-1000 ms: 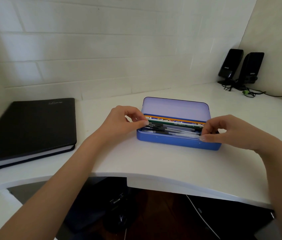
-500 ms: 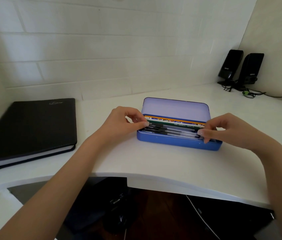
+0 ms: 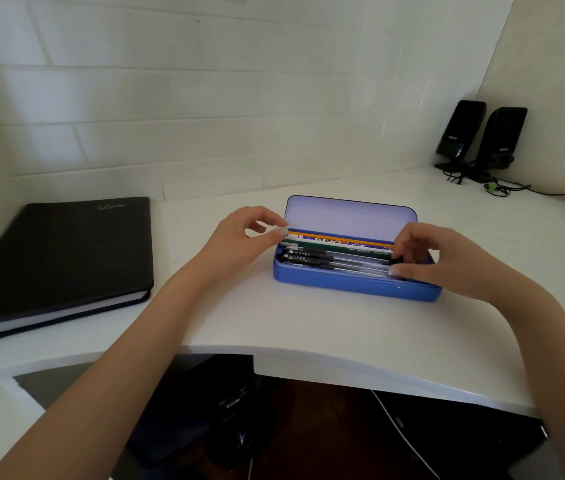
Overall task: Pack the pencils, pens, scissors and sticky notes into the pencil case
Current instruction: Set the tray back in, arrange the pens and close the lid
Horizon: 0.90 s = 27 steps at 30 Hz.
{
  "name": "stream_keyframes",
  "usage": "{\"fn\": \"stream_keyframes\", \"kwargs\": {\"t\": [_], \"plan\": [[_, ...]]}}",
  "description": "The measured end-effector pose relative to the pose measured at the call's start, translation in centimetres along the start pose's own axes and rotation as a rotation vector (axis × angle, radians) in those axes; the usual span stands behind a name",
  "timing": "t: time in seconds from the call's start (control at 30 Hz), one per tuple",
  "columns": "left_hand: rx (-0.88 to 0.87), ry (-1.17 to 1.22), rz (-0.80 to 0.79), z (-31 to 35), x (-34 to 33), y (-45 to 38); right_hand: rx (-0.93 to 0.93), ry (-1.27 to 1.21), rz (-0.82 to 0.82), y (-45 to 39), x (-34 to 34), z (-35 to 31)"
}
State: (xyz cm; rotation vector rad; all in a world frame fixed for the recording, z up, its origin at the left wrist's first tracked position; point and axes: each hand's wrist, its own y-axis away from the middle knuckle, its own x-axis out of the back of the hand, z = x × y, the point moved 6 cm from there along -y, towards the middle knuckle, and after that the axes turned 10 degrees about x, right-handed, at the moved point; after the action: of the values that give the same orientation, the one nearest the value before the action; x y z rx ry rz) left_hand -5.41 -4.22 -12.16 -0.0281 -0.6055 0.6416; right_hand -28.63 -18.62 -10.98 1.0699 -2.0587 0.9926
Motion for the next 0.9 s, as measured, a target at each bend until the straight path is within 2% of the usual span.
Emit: {"fn": "stream_keyframes", "kwargs": {"t": [0.17, 0.23, 0.33, 0.5, 0.77, 0.9], "plan": [[0.054, 0.078, -0.026, -0.3, -0.1, -0.1, -0.028, 0.042, -0.012, -0.3, -0.7, 0.0], [0.081, 0.094, -0.032, -0.5, -0.2, -0.1, -0.037, 0.014, 0.084, -0.2, 0.1, 0.0], [0.113, 0.095, -0.046, -0.6, -0.5, 0.0, -0.072, 0.13, 0.225, 0.0, 1.6, 0.6], [0.128, 0.086, -0.054, -0.9, -0.6, -0.1, -0.11, 0.157, 0.13, -0.2, 0.7, 1.1], [0.134, 0.127, -0.073, -0.9, -0.9, -0.2, -0.061, 0.028, 0.122, -0.1, 0.9, 0.2], [0.123, 0.108, -0.077, -1.1, -1.0, -0.3, -0.06, 0.06, 0.103, -0.4, -0.1, 0.1]]}}
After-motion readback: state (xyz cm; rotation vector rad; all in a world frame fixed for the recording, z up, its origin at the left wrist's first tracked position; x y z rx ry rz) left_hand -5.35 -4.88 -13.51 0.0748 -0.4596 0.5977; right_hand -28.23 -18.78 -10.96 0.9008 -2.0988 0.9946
